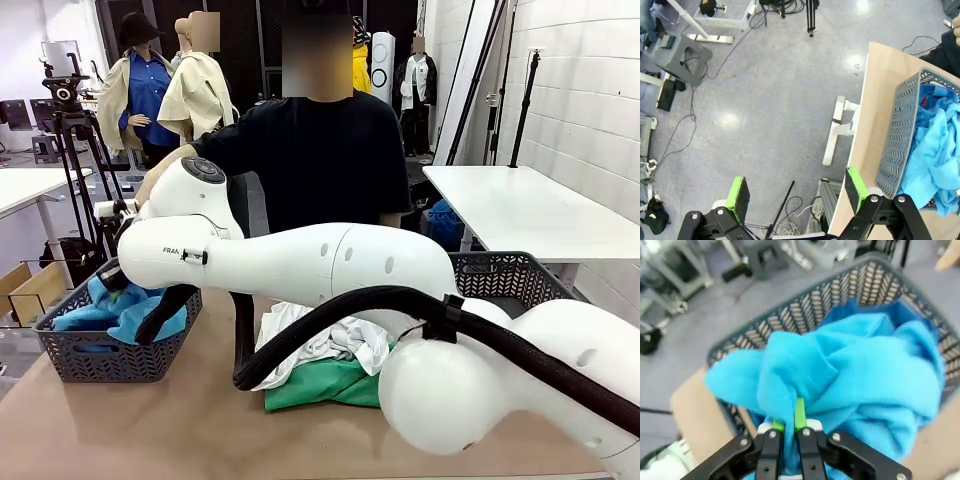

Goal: Sort the tops and bottoms.
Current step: Sort the clothes according to human instructions.

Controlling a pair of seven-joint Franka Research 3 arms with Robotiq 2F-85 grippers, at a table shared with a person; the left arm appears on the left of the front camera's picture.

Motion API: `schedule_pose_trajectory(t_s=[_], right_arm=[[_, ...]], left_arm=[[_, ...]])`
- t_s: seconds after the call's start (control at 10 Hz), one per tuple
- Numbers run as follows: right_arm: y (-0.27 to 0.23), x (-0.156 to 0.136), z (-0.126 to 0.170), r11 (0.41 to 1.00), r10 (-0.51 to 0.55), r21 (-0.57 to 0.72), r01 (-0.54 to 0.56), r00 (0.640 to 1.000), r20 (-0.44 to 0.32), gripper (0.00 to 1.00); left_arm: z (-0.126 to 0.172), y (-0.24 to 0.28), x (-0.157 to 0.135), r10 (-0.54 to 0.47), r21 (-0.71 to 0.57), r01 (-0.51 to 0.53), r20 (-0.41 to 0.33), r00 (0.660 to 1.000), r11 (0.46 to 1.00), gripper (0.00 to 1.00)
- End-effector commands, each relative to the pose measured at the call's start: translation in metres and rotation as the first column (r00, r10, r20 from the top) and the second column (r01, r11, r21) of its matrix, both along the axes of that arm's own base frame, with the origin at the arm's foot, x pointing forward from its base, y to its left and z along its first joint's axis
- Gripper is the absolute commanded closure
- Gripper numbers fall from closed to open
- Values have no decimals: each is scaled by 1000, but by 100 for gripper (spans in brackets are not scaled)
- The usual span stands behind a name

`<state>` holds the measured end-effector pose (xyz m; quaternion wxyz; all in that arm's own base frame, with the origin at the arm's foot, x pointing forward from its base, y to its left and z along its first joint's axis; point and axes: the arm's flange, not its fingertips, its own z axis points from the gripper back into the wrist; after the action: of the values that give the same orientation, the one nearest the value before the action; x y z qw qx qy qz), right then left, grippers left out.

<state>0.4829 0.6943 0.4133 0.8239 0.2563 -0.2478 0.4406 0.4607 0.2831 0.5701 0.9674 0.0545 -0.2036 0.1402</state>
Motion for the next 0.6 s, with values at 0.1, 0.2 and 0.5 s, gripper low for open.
schedule_pose_trajectory(t_s=[0.1, 0.2, 0.5], right_arm=[[137, 96, 28, 984, 63, -158, -78, 993, -95, 100], [138, 93, 24, 979, 65, -187, -82, 993, -97, 100], [139, 96, 41, 981, 68, -179, -69, 998, -12, 100]], left_arm=[[1, 2, -2, -9, 5, 9, 0, 1000, 1000, 0], [1, 2, -2, -9, 5, 9, 0, 1000, 1000, 0], [1, 2, -2, -9, 5, 9, 0, 1000, 1000, 0]])
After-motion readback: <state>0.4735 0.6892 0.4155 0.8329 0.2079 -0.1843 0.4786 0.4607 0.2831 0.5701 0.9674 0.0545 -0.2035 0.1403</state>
